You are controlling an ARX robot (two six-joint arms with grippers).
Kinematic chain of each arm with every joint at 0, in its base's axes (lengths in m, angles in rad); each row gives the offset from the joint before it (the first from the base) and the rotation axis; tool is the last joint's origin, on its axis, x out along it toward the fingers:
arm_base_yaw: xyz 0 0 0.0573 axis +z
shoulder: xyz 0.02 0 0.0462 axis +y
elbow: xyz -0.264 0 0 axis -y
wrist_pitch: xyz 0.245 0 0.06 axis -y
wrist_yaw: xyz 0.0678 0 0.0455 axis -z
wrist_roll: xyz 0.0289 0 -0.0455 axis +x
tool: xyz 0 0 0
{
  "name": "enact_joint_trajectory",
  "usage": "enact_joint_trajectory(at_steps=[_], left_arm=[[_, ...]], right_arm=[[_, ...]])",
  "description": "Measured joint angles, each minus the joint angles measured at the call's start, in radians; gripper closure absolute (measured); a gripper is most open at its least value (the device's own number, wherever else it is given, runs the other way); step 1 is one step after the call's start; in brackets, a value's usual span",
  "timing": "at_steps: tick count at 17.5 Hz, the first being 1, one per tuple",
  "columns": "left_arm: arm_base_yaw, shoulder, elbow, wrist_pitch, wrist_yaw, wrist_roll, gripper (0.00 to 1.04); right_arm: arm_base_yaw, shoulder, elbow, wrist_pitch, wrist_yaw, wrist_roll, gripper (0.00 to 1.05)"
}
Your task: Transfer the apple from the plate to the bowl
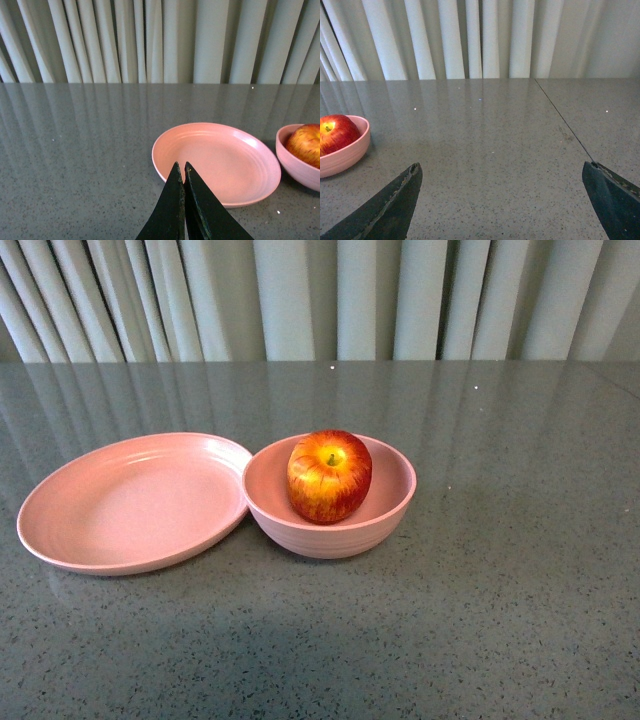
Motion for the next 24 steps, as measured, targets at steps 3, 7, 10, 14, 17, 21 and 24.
enact_joint_trajectory(at_steps=[3,7,10,14,17,21,24], left_arm=[[0.0,-0.073,0.0,-0.078,0.0,0.0,1.04],[0.0,-0.147,0.0,-0.151,0.0,0.0,1.04],[0.0,-0.252,0.001,-0.3,0.0,0.0,1.04],[0.0,-0.335,0.001,-0.355,-0.001,0.0,1.04],[0.0,-0.335,0.001,-0.35,0.0,0.0,1.04],[0.0,-0.335,0.001,-0.35,0.0,-0.001,0.72],[0.0,-0.335,0.001,-0.35,0.0,-0.001,0.44]], right_arm=[[0.0,0.0,0.0,0.0,0.0,0.0,0.07],[0.0,0.0,0.0,0.0,0.0,0.0,0.07],[0.0,0.0,0.0,0.0,0.0,0.0,0.07],[0.0,0.0,0.0,0.0,0.0,0.0,0.07],[0.0,0.0,0.0,0.0,0.0,0.0,0.07],[0.0,0.0,0.0,0.0,0.0,0.0,0.07],[0.0,0.0,0.0,0.0,0.0,0.0,0.07]])
